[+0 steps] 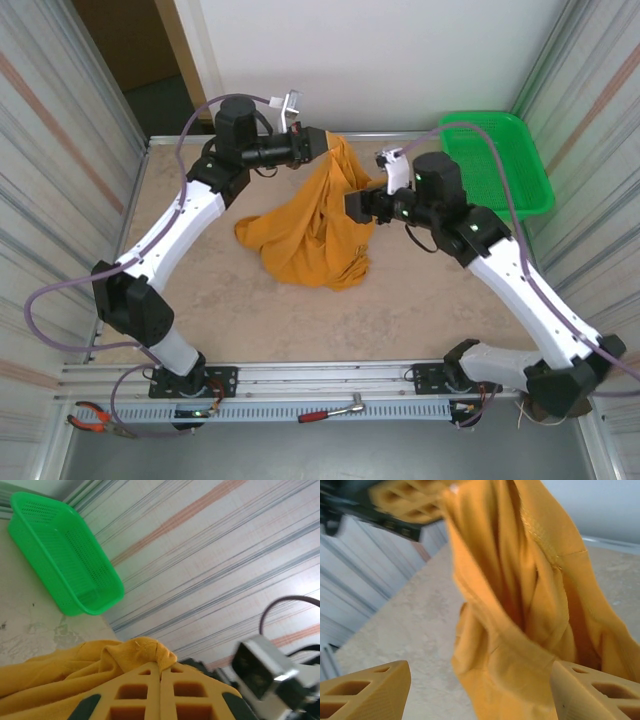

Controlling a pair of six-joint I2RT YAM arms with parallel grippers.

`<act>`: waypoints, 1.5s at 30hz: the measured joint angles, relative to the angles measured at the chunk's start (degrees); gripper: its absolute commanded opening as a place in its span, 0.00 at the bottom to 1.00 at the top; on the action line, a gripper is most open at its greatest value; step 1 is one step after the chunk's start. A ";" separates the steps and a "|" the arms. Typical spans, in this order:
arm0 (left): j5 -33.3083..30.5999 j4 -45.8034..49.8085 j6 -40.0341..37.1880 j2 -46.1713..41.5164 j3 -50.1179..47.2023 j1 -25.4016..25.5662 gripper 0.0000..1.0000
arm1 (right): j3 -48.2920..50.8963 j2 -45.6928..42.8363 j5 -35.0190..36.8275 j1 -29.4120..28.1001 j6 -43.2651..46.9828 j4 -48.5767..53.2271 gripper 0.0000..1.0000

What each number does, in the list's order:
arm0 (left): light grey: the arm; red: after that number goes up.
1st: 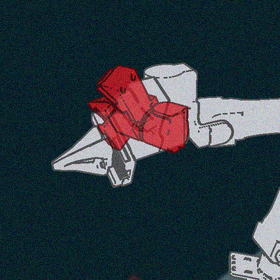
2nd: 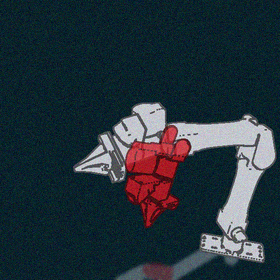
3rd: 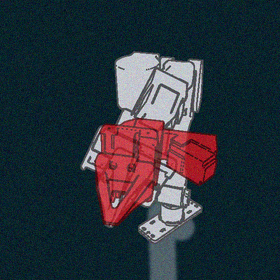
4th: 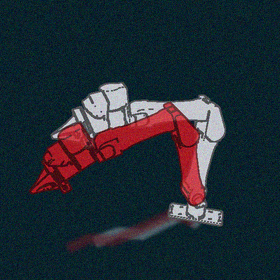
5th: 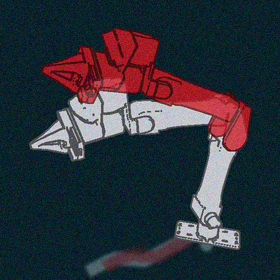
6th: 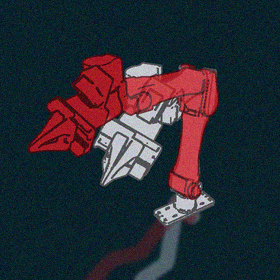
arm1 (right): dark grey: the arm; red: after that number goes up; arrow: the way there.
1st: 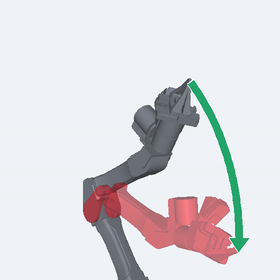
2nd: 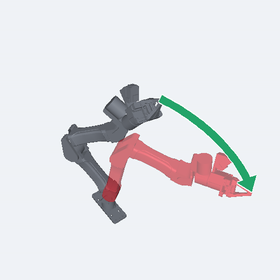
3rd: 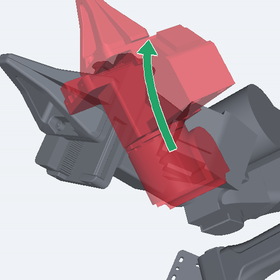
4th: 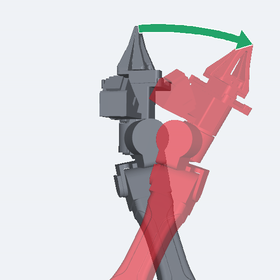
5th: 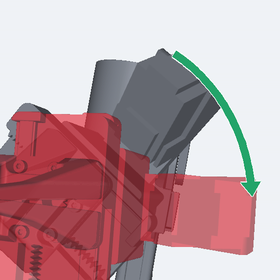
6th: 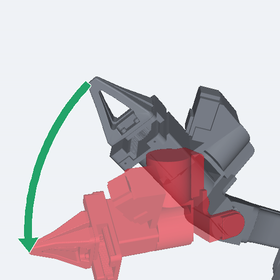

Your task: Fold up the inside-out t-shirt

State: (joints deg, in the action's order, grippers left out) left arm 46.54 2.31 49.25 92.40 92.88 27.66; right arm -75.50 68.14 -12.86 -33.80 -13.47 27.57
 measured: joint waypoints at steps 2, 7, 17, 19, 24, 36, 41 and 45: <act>0.11 0.44 -0.02 -0.11 0.74 0.72 0.00 | -1.55 3.58 0.37 0.00 1.36 0.13 0.69; -0.07 1.70 -0.44 -0.26 3.06 1.64 0.00 | -3.56 8.85 0.37 0.00 3.76 0.13 0.13; -1.62 5.75 -4.11 10.93 20.13 -4.31 0.61 | 3.48 7.67 -7.72 9.81 -1.79 -3.50 0.00; -2.36 4.52 -5.25 9.79 13.22 -6.60 0.65 | 5.81 7.56 -8.74 13.16 -3.80 -4.52 0.00; -9.51 4.09 -9.81 -0.85 -14.64 -6.71 0.72 | 10.93 7.56 -11.54 15.10 -7.17 -6.78 0.00; -46.42 -0.02 -27.41 -14.12 -41.70 23.89 0.77 | 14.36 7.45 -15.58 16.28 -12.31 -9.44 0.00; -52.26 -1.70 -32.06 -4.50 -36.57 25.35 0.77 | 14.84 6.27 -15.91 16.28 -13.94 -9.64 0.00; -56.39 -2.21 -34.42 -0.04 -32.41 24.83 0.63 | 15.37 4.17 -15.93 16.28 -14.84 -9.62 0.00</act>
State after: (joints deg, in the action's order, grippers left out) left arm -9.85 0.10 14.83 92.36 60.47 52.49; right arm -60.14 72.31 -28.80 -17.52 -28.32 17.96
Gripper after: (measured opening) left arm 0.711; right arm 0.068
